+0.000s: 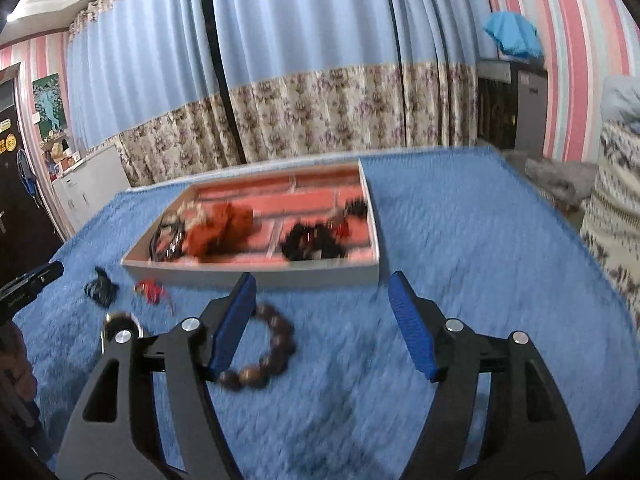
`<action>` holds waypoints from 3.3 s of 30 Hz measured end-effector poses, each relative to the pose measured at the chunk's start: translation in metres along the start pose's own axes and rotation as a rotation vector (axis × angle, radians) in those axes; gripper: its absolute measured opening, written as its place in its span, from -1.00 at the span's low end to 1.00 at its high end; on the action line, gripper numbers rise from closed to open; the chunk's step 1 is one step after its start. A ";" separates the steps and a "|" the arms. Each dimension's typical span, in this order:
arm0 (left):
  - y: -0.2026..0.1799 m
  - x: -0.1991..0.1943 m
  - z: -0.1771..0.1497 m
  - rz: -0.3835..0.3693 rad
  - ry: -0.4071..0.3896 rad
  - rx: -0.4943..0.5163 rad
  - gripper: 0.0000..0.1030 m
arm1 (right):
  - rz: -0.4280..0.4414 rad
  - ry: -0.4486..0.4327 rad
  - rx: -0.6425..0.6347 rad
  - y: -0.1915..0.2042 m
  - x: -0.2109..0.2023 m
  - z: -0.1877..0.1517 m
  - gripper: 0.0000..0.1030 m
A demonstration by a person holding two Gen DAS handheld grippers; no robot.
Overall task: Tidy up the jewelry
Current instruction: 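Withdraw both open tools toward the white-strap watch and large bead bracelet, then grasp the white-strap watch with left tool while right grasps the large wooden bead bracelet, then lift and carry the watch and large bead bracelet into the tray with both tools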
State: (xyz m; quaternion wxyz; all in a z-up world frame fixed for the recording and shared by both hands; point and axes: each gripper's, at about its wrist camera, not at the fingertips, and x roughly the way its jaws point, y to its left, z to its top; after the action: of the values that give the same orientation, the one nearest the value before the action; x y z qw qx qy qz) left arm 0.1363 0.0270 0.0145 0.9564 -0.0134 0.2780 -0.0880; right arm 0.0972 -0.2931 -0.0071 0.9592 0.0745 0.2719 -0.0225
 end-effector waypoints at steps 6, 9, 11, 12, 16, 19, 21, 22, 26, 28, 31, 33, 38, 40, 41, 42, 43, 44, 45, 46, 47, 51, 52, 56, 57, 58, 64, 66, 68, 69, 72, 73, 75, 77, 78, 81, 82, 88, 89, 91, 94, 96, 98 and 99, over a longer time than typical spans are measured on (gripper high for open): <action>-0.022 -0.002 -0.019 -0.065 0.044 0.005 0.05 | -0.006 0.045 0.005 0.006 0.009 -0.015 0.32; -0.040 -0.001 -0.024 -0.103 0.056 0.037 0.05 | 0.004 0.038 -0.005 0.013 0.008 -0.013 0.32; -0.047 0.002 -0.026 -0.122 0.064 0.048 0.05 | 0.012 0.037 -0.008 0.015 0.008 -0.012 0.32; -0.049 0.003 -0.026 -0.124 0.067 0.054 0.05 | 0.016 0.037 -0.009 0.017 0.007 -0.013 0.32; -0.059 0.007 -0.030 -0.139 0.083 0.068 0.06 | 0.025 0.046 -0.012 0.017 0.008 -0.013 0.35; -0.063 0.010 -0.031 -0.149 0.091 0.075 0.06 | 0.045 0.058 0.000 0.018 0.011 -0.015 0.39; -0.063 0.011 -0.032 -0.145 0.094 0.079 0.06 | 0.048 0.060 -0.006 0.021 0.012 -0.015 0.40; -0.064 0.012 -0.033 -0.145 0.098 0.078 0.06 | 0.052 0.061 -0.006 0.021 0.012 -0.016 0.40; -0.064 0.016 -0.033 -0.137 0.104 0.078 0.06 | 0.057 0.064 -0.010 0.024 0.013 -0.016 0.40; -0.064 0.018 -0.033 -0.125 0.107 0.082 0.06 | 0.054 0.067 -0.009 0.024 0.013 -0.016 0.40; -0.065 0.024 -0.032 -0.113 0.122 0.088 0.06 | 0.053 0.072 -0.009 0.027 0.016 -0.018 0.40; -0.066 0.027 -0.032 -0.108 0.129 0.093 0.06 | 0.052 0.075 -0.012 0.028 0.017 -0.019 0.40; -0.070 0.034 -0.034 -0.101 0.142 0.106 0.06 | 0.044 0.088 -0.016 0.028 0.021 -0.019 0.40; -0.072 0.038 -0.035 -0.103 0.155 0.113 0.06 | 0.043 0.091 -0.016 0.029 0.023 -0.018 0.40; -0.073 0.041 -0.036 -0.096 0.167 0.121 0.06 | 0.042 0.091 -0.017 0.028 0.023 -0.018 0.40; -0.074 0.045 -0.037 -0.093 0.188 0.128 0.06 | 0.043 0.091 -0.017 0.028 0.024 -0.017 0.40; -0.074 0.049 -0.037 -0.088 0.207 0.130 0.06 | 0.045 0.091 -0.017 0.029 0.025 -0.017 0.40; -0.074 0.054 -0.038 -0.077 0.231 0.127 0.06 | 0.046 0.091 -0.017 0.029 0.025 -0.017 0.40; -0.073 0.059 -0.038 -0.071 0.250 0.123 0.05 | 0.047 0.091 -0.018 0.029 0.026 -0.017 0.40; -0.072 0.061 -0.039 -0.066 0.260 0.119 0.02 | 0.047 0.094 -0.021 0.030 0.028 -0.017 0.40; -0.070 0.063 -0.038 -0.061 0.268 0.109 -0.02 | 0.047 0.098 -0.023 0.030 0.028 -0.018 0.40; -0.070 0.065 -0.037 -0.090 0.266 0.116 -0.58 | 0.033 0.135 -0.031 0.033 0.039 -0.020 0.40; -0.071 0.064 -0.037 -0.097 0.262 0.116 -0.66 | 0.028 0.148 -0.032 0.033 0.042 -0.021 0.40; -0.063 0.066 -0.035 -0.088 0.250 0.099 -0.70 | 0.007 0.169 -0.050 0.037 0.049 -0.020 0.40; -0.061 0.066 -0.034 -0.076 0.245 0.096 -0.71 | -0.003 0.180 -0.053 0.038 0.053 -0.019 0.40; -0.056 0.067 -0.032 -0.052 0.235 0.091 -0.72 | -0.006 0.190 -0.052 0.038 0.056 -0.019 0.40; -0.045 0.072 -0.029 -0.035 0.239 0.077 -0.72 | 0.005 0.298 -0.030 0.035 0.082 -0.025 -0.44; -0.046 0.072 -0.028 -0.033 0.239 0.082 -0.72 | -0.001 0.303 -0.041 0.037 0.083 -0.025 -0.45; -0.046 0.073 -0.029 -0.043 0.248 0.068 -0.71 | -0.011 0.307 -0.052 0.039 0.084 -0.025 -0.45; -0.046 0.074 -0.029 -0.047 0.251 0.063 -0.71 | -0.016 0.308 -0.059 0.039 0.084 -0.025 -0.45; -0.046 0.075 -0.029 -0.050 0.255 0.059 -0.71 | -0.026 0.309 -0.070 0.041 0.083 -0.025 -0.48; -0.047 0.074 -0.029 -0.049 0.255 0.060 -0.71 | -0.030 0.309 -0.076 0.043 0.084 -0.026 -0.50; -0.046 0.074 -0.029 -0.056 0.254 0.052 -0.71 | -0.027 0.308 -0.079 0.043 0.084 -0.025 -0.52; -0.045 0.074 -0.029 -0.063 0.251 0.045 -0.71 | -0.017 0.302 -0.072 0.042 0.083 -0.025 -0.62; -0.044 0.072 -0.029 -0.067 0.243 0.039 -0.71 | -0.018 0.295 -0.076 0.043 0.080 -0.025 -0.62; -0.044 0.064 -0.027 -0.082 0.223 0.044 -0.71 | -0.005 0.257 -0.095 0.048 0.066 -0.021 -0.63; -0.043 0.062 -0.026 -0.090 0.217 0.045 -0.71 | 0.000 0.241 -0.099 0.050 0.061 -0.018 -0.63; -0.048 0.040 -0.008 -0.135 0.158 0.058 -0.72 | 0.045 0.135 -0.127 0.061 0.023 0.010 -0.63; -0.049 0.036 -0.004 -0.136 0.148 0.064 -0.72 | 0.052 0.117 -0.131 0.063 0.017 0.016 -0.63; -0.053 0.030 0.006 -0.127 0.128 0.087 -0.72 | 0.060 0.080 -0.147 0.068 0.005 0.027 -0.62; -0.057 0.024 0.023 -0.121 0.091 0.102 -0.72 | 0.041 0.024 -0.176 0.072 -0.003 0.042 -0.62; -0.059 0.022 0.033 -0.113 0.062 0.106 -0.72 | 0.024 -0.010 -0.194 0.073 -0.007 0.052 -0.62; -0.061 0.023 0.043 -0.107 0.045 0.112 -0.72 | 0.025 -0.034 -0.191 0.071 -0.005 0.061 -0.62; -0.062 0.023 0.048 -0.104 0.035 0.112 -0.72 | 0.024 -0.044 -0.194 0.070 -0.005 0.065 -0.62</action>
State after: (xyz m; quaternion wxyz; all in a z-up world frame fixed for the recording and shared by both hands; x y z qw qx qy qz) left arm 0.1714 -0.0389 0.0471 0.9447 0.0275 0.2884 -0.1533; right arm 0.1324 -0.2337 0.0599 0.9678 -0.0158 0.2509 0.0138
